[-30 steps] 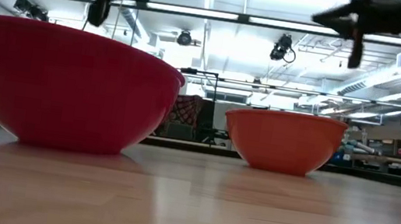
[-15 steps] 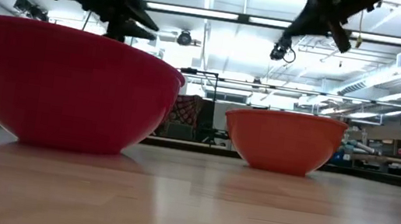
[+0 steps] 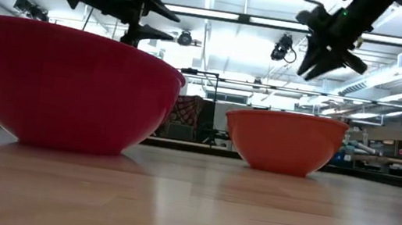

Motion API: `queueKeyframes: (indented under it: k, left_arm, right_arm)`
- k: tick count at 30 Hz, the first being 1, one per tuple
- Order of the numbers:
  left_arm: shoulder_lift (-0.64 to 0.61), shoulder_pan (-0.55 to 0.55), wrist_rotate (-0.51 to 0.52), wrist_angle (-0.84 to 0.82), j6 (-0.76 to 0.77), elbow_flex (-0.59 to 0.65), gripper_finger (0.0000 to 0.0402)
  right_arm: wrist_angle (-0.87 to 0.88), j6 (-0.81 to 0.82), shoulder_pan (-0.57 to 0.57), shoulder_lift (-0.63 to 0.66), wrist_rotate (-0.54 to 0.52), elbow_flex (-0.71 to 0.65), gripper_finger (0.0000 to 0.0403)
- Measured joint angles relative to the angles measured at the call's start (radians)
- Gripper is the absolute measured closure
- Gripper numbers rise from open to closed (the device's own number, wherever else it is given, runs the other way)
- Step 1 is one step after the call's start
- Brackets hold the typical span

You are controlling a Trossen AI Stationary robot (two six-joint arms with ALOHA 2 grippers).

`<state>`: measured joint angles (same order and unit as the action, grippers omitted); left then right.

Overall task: Nest bowls inside each other
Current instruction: Stack the orange bowl on top of the red bowl

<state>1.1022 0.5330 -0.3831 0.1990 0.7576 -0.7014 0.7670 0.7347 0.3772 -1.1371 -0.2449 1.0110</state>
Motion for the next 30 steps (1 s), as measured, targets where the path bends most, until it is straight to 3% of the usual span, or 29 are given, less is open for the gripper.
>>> queueKeyframes:
  k: [7, 14, 18, 24, 30]
  left_arm:
    - [0.109, -0.080, 0.026, -0.020, -0.103, -0.198, 0.0216]
    - [0.259, -0.084, 0.140, -0.287, -0.345, -0.451, 0.0216]
    - [0.311, -0.084, 0.175, -0.336, -0.418, -0.478, 0.0216]
    - [0.332, -0.083, 0.180, -0.403, -0.359, -0.478, 0.0216]
    - [0.331, -0.075, 0.178, -0.490, -0.290, -0.478, 0.0216]
  right_arm:
    - [0.059, 0.021, 0.111, -0.002, 0.040, 0.000, 0.0232]
    - [0.082, -0.062, 0.219, -0.021, 0.070, 0.000, 0.0208]
    - [0.133, -0.076, 0.268, -0.051, 0.161, -0.017, 0.0209]
    - [0.132, -0.083, 0.275, -0.085, 0.259, -0.127, 0.0210]
    - [0.026, -0.081, 0.274, -0.089, 0.335, -0.233, 0.0210]
